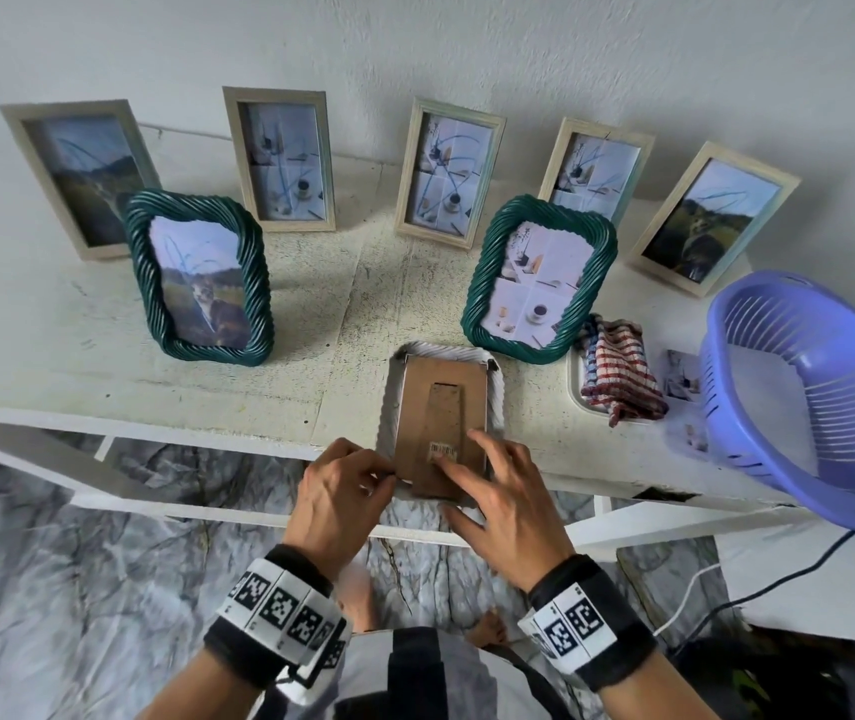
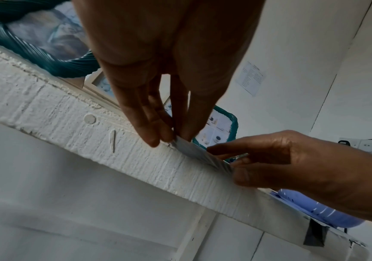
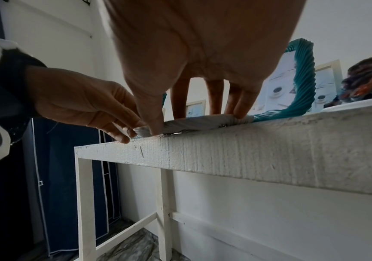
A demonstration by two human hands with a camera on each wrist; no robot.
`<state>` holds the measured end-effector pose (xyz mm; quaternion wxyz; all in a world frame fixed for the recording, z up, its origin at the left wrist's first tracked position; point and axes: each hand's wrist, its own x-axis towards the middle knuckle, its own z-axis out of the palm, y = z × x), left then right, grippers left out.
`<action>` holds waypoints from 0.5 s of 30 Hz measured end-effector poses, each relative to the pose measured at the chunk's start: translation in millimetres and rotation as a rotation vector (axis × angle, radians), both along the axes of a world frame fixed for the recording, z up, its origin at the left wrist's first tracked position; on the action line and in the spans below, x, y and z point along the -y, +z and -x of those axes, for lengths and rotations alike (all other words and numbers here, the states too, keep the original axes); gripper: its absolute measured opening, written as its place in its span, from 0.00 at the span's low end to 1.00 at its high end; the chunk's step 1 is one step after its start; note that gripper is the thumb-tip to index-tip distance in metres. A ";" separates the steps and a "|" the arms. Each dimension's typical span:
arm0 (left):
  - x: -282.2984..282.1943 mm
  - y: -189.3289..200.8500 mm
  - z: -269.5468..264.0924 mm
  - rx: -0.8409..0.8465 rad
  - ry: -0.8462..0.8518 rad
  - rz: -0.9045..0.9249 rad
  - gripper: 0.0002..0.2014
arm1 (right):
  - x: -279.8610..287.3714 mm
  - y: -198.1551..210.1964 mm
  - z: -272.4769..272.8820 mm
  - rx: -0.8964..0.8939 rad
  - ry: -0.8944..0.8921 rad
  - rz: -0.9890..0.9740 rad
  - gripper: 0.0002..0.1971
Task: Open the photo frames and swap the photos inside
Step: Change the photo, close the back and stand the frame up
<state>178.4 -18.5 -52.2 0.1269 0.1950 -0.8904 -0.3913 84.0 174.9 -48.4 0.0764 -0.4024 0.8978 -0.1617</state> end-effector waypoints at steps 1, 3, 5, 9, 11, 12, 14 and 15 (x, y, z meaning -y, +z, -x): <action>0.4 -0.1 -0.4 0.006 0.018 -0.002 0.06 | 0.1 0.4 0.3 0.002 0.001 0.003 0.26; 0.8 -0.1 -1.3 0.019 0.042 -0.004 0.04 | 0.0 0.7 1.0 0.000 0.006 0.008 0.26; 0.4 0.0 -1.6 0.014 0.032 0.007 0.04 | -0.4 0.2 1.5 -0.008 0.010 0.012 0.26; 1.2 0.1 -1.9 0.003 0.002 0.004 0.04 | -0.4 0.0 1.6 -0.013 0.011 0.011 0.26; 2.9 -1.5 -1.8 0.004 -0.011 0.003 0.04 | 0.0 0.3 1.5 -0.017 0.010 0.008 0.26; 3.8 -1.9 -1.5 0.003 -0.022 0.005 0.03 | 0.4 0.4 1.5 -0.016 0.008 0.006 0.26; 5.9 1.3 -1.3 0.017 -0.041 0.020 0.04 | 0.7 1.3 1.0 -0.016 0.007 0.005 0.26; 7.9 3.2 -1.1 0.042 -0.040 0.045 0.07 | 0.4 1.8 0.6 -0.014 0.010 0.005 0.27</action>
